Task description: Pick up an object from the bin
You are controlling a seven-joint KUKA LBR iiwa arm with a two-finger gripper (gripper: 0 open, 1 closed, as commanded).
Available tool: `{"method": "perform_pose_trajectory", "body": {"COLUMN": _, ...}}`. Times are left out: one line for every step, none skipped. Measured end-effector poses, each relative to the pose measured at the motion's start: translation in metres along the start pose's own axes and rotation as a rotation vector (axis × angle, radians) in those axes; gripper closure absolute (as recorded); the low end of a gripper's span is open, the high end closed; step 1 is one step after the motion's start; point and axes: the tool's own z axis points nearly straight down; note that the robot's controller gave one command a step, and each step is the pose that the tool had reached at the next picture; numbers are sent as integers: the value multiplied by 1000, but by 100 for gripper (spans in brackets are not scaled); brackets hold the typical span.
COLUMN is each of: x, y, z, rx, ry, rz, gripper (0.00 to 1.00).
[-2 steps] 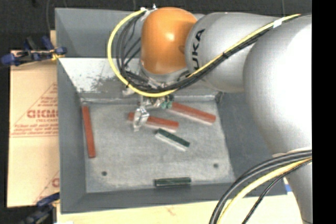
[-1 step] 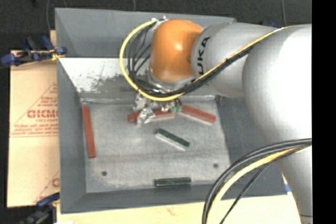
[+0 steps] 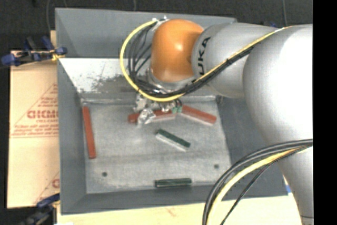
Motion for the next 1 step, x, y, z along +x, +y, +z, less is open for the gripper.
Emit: {"method": "perform_pose_trajectory", "body": {"x": 6, "y": -14, "z": -147, "rx": 4, "ry": -3, "rz": 21, "gripper": 100}}
